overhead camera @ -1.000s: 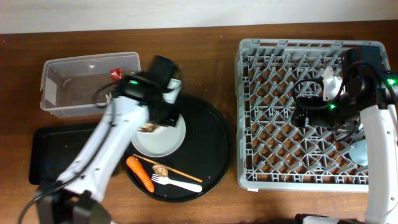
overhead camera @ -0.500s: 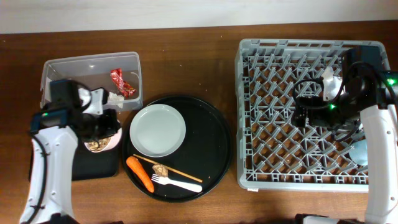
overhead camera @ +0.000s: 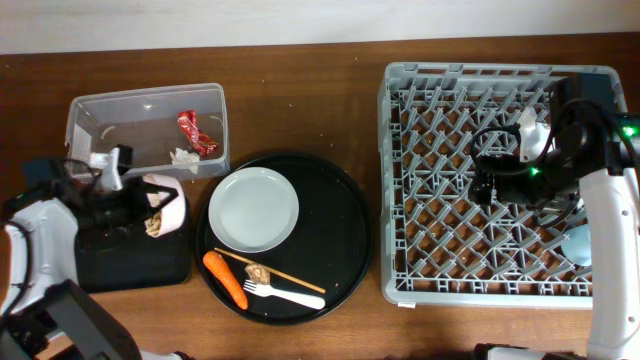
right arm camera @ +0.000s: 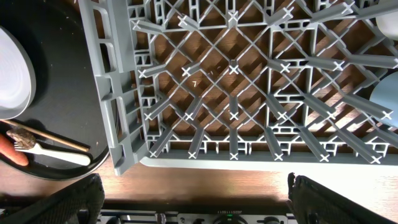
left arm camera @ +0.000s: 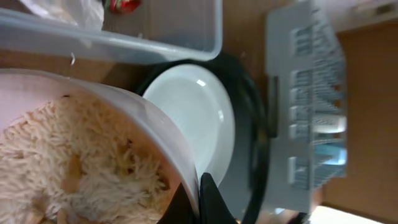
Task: Sort waste into correct bins and load items into the dishwasher rack
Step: 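Tip the pink bowl with the left gripper to empty it onto the tray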
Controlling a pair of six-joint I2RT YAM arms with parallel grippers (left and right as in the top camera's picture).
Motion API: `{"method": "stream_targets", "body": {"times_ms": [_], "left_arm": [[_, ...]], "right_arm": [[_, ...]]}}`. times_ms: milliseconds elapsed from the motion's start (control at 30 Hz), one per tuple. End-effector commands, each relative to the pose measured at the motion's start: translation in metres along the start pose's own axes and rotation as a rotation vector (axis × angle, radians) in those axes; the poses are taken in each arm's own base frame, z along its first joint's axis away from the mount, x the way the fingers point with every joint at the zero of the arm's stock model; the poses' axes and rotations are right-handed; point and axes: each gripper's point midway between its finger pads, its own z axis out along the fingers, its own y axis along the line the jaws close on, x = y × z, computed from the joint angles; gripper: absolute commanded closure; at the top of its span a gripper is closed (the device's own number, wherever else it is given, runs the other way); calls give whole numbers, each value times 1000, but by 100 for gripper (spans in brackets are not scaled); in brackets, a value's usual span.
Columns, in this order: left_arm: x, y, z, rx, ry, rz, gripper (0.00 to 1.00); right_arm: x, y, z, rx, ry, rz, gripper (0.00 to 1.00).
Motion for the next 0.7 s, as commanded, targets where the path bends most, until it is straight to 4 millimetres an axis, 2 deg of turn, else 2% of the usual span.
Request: {"method": "stream_targets", "body": {"times_ms": [0, 267, 667], "left_arm": [[-12, -14, -16, 211, -112, 32, 100], [5, -3, -24, 315, -192, -52, 100], [3, -1, -48, 419, -313, -148, 99]], "right_arm": [[1, -3, -2, 16, -5, 7, 2], [1, -4, -2, 20, -5, 7, 2], [1, -6, -2, 31, -5, 8, 2]]}}
